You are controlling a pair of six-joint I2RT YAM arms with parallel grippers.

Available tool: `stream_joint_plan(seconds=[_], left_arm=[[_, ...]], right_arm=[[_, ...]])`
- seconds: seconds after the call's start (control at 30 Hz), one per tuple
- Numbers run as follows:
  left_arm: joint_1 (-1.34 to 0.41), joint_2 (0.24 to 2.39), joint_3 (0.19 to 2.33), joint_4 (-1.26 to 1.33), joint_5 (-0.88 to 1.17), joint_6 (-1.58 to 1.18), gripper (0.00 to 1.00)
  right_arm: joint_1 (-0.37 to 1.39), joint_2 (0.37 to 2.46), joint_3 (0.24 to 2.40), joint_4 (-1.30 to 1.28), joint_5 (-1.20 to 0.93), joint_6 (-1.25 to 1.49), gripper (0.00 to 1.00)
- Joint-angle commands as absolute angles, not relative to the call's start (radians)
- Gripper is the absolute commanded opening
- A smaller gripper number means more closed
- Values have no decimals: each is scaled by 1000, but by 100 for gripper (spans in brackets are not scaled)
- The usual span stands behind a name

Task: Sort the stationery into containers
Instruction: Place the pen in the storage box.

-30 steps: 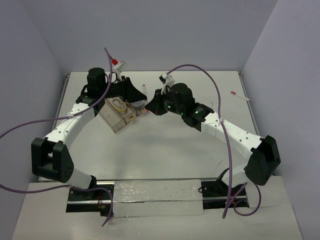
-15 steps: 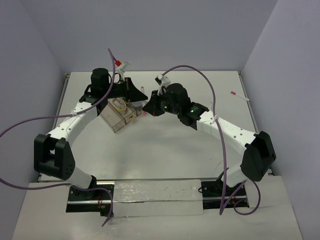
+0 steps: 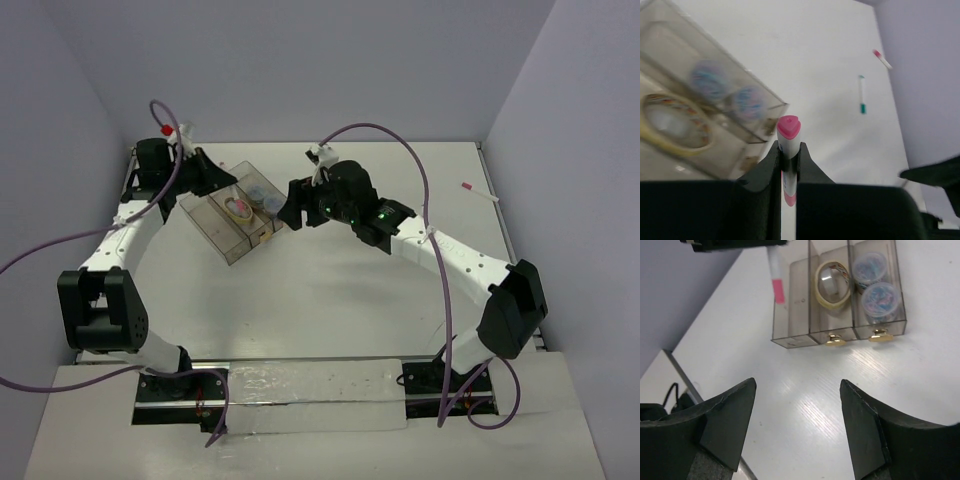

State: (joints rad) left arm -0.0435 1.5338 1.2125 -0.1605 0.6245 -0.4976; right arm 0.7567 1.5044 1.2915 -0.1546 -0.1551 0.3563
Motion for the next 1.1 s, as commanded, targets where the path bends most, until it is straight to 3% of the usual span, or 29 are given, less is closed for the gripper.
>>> stream_joint_plan(seconds=[0.0,0.27,0.53,0.63,0.83,1.0,1.07], left_arm=[[-2,1516,1174,-215,445,-512,0],[56,1616,1189,-300,294,-593,0],[57,1656,1173,-317,199,-599,7],[57,1681,1182,-317,208,-600,16],[58,1733,1221,-345,196,-604,43],[57,1762,1259,-379,205,-590,60],[57,1752,1277,-390,195,-582,62]], right_arm=[[755,1439,1303,-189,-80,288,75],[741,1387,1242,-197,-34,274,75],[715,1346,1248,-225,-26,247,75],[707,1333,1246,-236,-28,245,75],[666,1272,1247,-264,-63,271,77],[634,1230,1294,-313,-33,274,88],[618,1230,1342,-361,25,272,92]])
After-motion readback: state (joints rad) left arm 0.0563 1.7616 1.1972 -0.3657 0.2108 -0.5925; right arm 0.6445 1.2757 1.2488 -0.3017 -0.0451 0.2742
